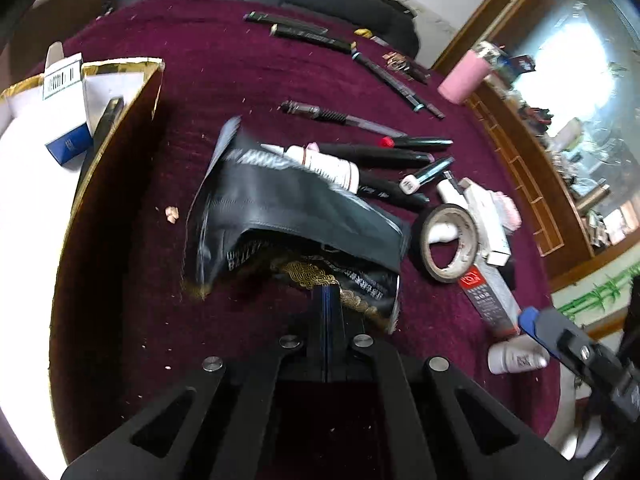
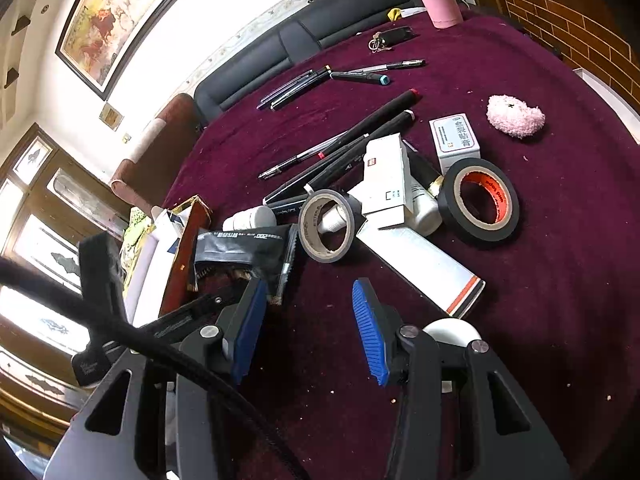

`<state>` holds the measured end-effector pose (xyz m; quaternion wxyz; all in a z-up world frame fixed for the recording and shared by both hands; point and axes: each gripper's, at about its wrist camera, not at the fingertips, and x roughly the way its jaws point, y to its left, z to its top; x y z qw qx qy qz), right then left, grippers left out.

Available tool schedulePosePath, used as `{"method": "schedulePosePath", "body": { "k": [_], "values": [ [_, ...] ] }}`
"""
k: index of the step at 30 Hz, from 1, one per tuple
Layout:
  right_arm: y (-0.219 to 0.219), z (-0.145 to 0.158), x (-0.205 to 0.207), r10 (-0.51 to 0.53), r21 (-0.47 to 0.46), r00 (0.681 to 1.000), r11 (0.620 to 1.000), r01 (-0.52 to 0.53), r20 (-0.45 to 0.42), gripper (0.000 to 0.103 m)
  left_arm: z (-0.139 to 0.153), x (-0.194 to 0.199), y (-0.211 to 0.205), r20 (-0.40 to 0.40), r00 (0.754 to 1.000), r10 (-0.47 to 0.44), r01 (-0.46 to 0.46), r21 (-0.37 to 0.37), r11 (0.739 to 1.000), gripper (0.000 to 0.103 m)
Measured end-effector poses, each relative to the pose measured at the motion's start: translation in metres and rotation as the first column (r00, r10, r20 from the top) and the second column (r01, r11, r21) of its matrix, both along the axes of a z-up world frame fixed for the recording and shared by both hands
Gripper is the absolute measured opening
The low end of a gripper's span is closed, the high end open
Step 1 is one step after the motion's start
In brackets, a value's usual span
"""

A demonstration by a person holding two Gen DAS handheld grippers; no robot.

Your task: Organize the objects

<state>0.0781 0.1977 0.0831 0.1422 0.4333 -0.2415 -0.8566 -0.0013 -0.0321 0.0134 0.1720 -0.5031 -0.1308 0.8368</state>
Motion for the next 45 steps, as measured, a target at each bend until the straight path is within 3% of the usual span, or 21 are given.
{"method": "schedulePosePath", "body": {
  "k": [3,6,12,15,18,21,25,27,29,30,34,37,41,43,45],
  "values": [
    [-0.004,-0.001,-0.002,0.007,0.009,1.000,1.000,-0.007,0.005,0.044,0.012,0.013,-0.009,-0.051,0.998,-0.029,0.033,0.068,0.997,0.000],
    [-0.009,-0.001,-0.004,0.018,0.023,1.000,1.000,-0.018,0.008,0.044,0.033,0.031,-0.020,-0.132,0.990,-0.043,0.052,0.066,0.996,0.000],
    [-0.023,0.001,-0.015,0.057,0.027,0.998,0.998,-0.057,0.013,0.044,0.031,0.040,-0.035,-0.064,0.998,-0.029,0.035,0.090,0.995,0.000],
    [-0.045,0.006,-0.030,0.113,0.081,0.994,0.990,-0.113,0.007,0.045,0.033,0.047,-0.037,-0.062,0.997,-0.049,0.057,0.127,0.990,0.000],
    [-0.083,0.010,-0.052,0.230,0.218,0.973,0.949,-0.227,0.008,0.046,0.042,0.058,-0.046,-0.083,0.995,-0.057,0.067,0.120,0.991,0.000],
    [-0.124,0.003,-0.075,0.349,0.329,0.935,0.878,-0.348,0.057,0.049,0.052,0.064,-0.060,-0.100,0.993,-0.057,0.068,0.117,0.991,0.000],
    [-0.161,-0.027,-0.094,0.401,0.452,0.902,0.783,-0.427,0.158,0.052,0.067,0.068,-0.083,-0.135,0.990,-0.035,0.050,0.110,0.993,0.000],
    [-0.168,-0.036,-0.091,0.402,0.481,0.899,0.762,-0.434,0.175,0.055,0.073,0.068,-0.094,-0.154,0.988,-0.023,0.039,0.097,0.995,0.001],
    [-0.168,-0.035,-0.084,0.392,0.483,0.905,0.769,-0.420,0.163,0.047,0.076,0.064,-0.100,-0.167,0.986,-0.014,0.027,0.078,0.997,0.002],
    [-0.165,-0.034,-0.081,0.388,0.464,0.908,0.782,-0.415,0.159,0.044,0.076,0.061,-0.102,-0.167,0.986,-0.008,0.020,0.069,0.997,0.004],
    [-0.144,-0.026,-0.070,0.355,0.347,0.920,0.852,-0.392,0.165,0.017,0.074,0.047,-0.104,-0.151,0.989,0.010,0.001,0.071,0.998,0.008],
    [-0.124,-0.024,-0.047,0.329,0.299,0.928,0.880,-0.368,0.174,0.015,0.072,0.039,-0.095,-0.131,0.991,-0.001,0.009,0.062,0.998,0.008],
    [-0.099,-0.027,-0.008,0.323,0.345,0.922,0.858,-0.380,0.211,0.017,0.073,0.025,-0.071,-0.150,0.986,-0.078,0.077,-0.007,0.997,0.008],
    [-0.087,-0.027,0.006,0.344,0.306,0.912,0.863,-0.401,0.224,0.018,0.075,0.016,-0.051,-0.182,0.968,-0.175,0.166,-0.067,0.984,0.008],
    [-0.074,-0.027,0.020,0.335,0.297,0.919,0.874,-0.385,0.207,0.018,0.075,0.003,-0.026,-0.226,0.927,-0.299,0.259,-0.190,0.947,0.008]
  ]
}}
